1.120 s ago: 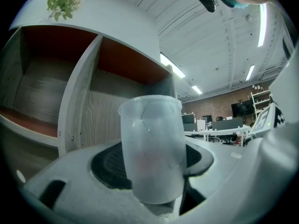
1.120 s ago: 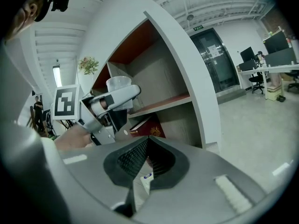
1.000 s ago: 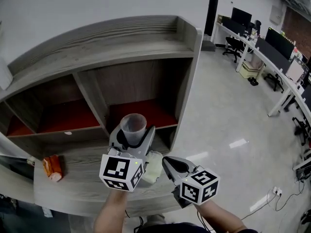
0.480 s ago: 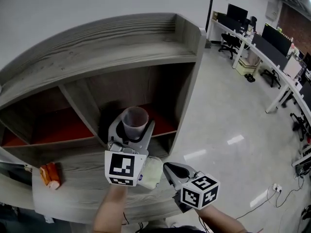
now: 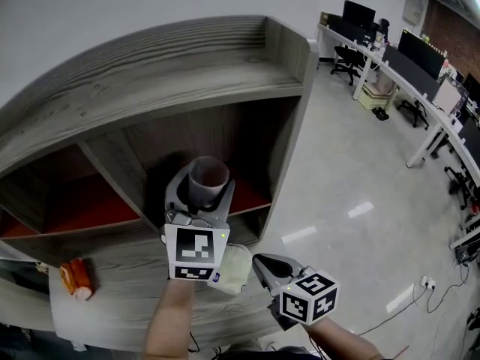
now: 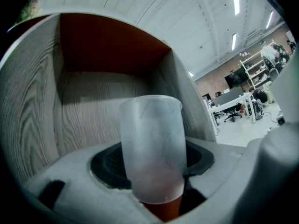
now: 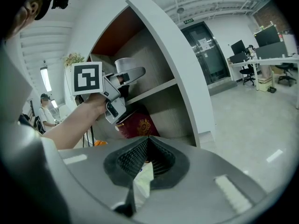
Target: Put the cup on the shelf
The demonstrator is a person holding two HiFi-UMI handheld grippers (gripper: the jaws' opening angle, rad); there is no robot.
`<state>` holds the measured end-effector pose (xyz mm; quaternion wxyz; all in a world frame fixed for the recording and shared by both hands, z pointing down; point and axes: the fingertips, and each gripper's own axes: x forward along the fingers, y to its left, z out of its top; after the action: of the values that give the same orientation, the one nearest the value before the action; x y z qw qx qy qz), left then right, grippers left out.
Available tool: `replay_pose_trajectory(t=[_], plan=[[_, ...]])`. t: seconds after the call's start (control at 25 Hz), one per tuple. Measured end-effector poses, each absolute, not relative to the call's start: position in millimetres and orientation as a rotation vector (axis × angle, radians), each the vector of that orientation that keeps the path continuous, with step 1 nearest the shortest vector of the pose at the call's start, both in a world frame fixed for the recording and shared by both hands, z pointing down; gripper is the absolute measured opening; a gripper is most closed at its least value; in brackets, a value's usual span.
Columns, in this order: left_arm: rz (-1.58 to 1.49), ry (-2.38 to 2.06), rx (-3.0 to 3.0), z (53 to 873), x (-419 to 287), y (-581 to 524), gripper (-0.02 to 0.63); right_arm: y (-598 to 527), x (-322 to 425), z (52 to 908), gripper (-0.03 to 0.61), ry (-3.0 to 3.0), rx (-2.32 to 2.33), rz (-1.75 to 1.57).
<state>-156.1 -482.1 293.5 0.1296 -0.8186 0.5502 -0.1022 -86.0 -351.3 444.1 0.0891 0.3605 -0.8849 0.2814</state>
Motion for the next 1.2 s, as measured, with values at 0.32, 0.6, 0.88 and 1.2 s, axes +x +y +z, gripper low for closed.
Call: replay_pose_trajectory(t=[0.32,0.6,0.88,1.2], plan=[[-0.526,1.569,-2.258,312,-150,-485,0.275,-347,-85,447,0.002,-2.623,1.088,0.848],[-0.474,1.602,-2.28,309,-155,-486,0.281,-345,-88,438,0.001,-2.651,1.073,0.822],[-0.335,1.647,-2.35,295,-164,-481,0.28,-356,-93,417,0.002,-2.696,1.084,0.695],[-0.428,1.635,-2.396,306,-156,-478,0.281,-370,-109,377,0.001,-2.773,1.066,0.556]])
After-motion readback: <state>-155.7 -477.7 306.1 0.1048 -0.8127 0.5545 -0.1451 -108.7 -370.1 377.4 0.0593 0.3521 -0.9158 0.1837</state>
